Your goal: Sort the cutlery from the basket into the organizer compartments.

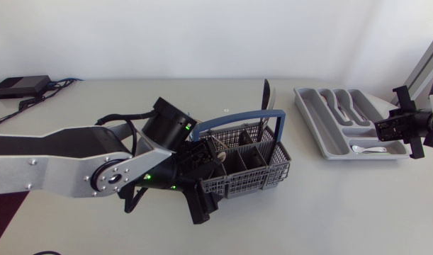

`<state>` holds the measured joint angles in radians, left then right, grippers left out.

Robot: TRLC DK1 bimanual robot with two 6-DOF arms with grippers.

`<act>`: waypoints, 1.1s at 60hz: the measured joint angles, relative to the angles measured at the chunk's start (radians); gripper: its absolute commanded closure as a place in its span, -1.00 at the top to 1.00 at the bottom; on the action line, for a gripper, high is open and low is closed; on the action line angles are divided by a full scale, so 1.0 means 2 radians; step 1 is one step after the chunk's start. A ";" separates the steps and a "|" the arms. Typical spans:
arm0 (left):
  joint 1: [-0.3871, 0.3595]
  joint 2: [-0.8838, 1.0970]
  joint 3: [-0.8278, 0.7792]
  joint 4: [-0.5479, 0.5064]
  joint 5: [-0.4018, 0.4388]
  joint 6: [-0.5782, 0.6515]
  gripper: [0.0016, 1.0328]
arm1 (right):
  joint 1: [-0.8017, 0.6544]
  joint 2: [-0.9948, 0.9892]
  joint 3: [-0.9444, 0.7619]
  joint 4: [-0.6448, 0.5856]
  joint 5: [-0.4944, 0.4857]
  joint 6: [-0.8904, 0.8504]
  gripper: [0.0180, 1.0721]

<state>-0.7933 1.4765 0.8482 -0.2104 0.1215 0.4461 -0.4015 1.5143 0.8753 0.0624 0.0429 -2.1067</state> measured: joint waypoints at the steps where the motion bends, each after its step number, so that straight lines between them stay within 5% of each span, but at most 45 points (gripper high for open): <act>1: 0.000 0.000 0.000 0.000 0.000 0.000 0.83 | 0.000 0.003 0.000 0.002 0.005 0.000 -0.89; 28: -0.010 0.000 0.000 0.000 -0.004 0.000 0.83 | -0.023 0.087 0.014 0.036 0.082 -0.008 -0.89; 62: -0.023 0.003 0.006 -0.003 -0.013 0.000 0.83 | 0.004 0.117 -0.001 0.098 0.085 -0.013 -0.88; 66: -0.023 0.003 0.006 -0.004 -0.014 0.000 0.83 | 0.015 0.117 -0.011 0.107 0.084 -0.013 -0.73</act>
<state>-0.8391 1.4822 0.8612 -0.2192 0.0944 0.4454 -0.3721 1.7473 0.8532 0.2764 0.2108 -2.1330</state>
